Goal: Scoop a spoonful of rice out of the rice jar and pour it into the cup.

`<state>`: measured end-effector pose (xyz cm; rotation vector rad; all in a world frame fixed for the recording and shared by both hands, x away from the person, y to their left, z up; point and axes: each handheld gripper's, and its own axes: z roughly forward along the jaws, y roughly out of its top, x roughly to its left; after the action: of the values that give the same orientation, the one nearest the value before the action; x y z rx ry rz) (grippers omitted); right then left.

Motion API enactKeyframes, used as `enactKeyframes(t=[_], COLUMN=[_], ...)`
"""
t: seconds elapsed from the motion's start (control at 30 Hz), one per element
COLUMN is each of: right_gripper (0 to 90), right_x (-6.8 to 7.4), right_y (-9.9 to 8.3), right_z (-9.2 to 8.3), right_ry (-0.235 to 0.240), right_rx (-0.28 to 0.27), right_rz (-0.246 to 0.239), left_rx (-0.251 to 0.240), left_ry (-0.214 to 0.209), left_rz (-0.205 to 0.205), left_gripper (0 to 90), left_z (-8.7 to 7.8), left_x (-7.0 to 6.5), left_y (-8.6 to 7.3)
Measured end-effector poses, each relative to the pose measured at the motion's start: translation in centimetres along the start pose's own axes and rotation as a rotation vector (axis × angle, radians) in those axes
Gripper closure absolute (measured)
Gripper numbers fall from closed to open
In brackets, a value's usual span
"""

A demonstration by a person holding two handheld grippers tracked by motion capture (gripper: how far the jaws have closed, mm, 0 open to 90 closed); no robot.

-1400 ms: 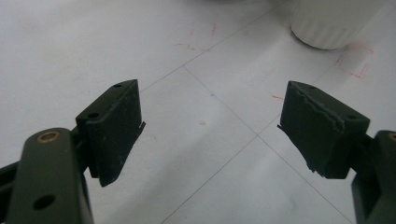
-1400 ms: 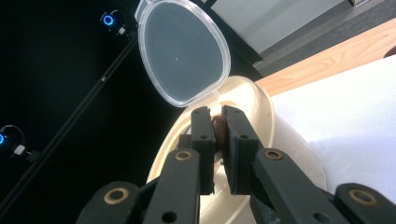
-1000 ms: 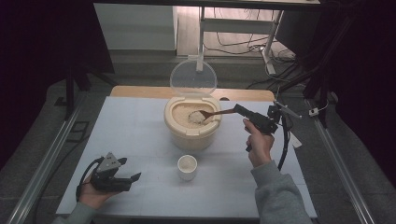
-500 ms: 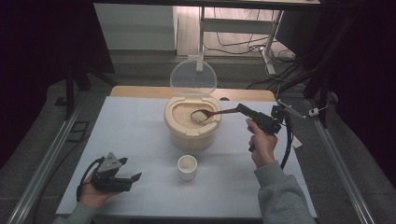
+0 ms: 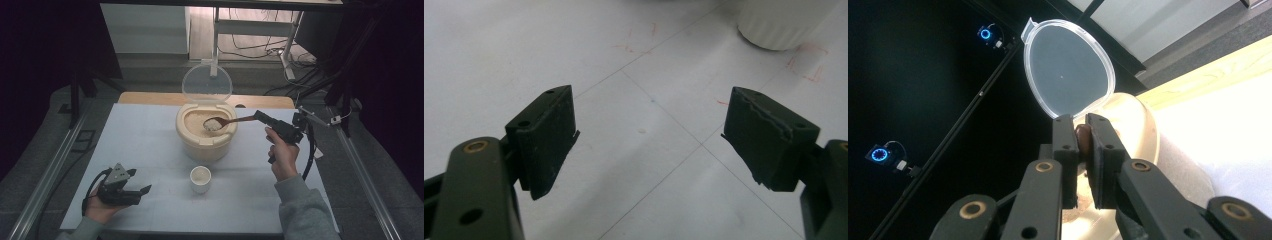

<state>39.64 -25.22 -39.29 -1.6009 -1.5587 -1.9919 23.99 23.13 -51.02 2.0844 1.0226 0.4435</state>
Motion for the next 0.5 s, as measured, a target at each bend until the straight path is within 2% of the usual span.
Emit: enactKeyframes(t=[0.3, 0.5], right_gripper=[82.9, 82.9], right_x=[0.5, 0.6], right_y=[-0.2, -0.9], right_z=[-0.7, -1.6], right_ry=[0.021, 0.042], right_rx=[0.024, 0.061], right_rz=[0.002, 0.015], left_rx=[0.0, -0.001], left_ry=[0.001, 0.003], left_rz=[-0.002, -0.004], left_gripper=[20.4, 20.4], left_z=[0.0, 0.0], left_x=[0.0, 0.0], left_y=[0.0, 0.0])
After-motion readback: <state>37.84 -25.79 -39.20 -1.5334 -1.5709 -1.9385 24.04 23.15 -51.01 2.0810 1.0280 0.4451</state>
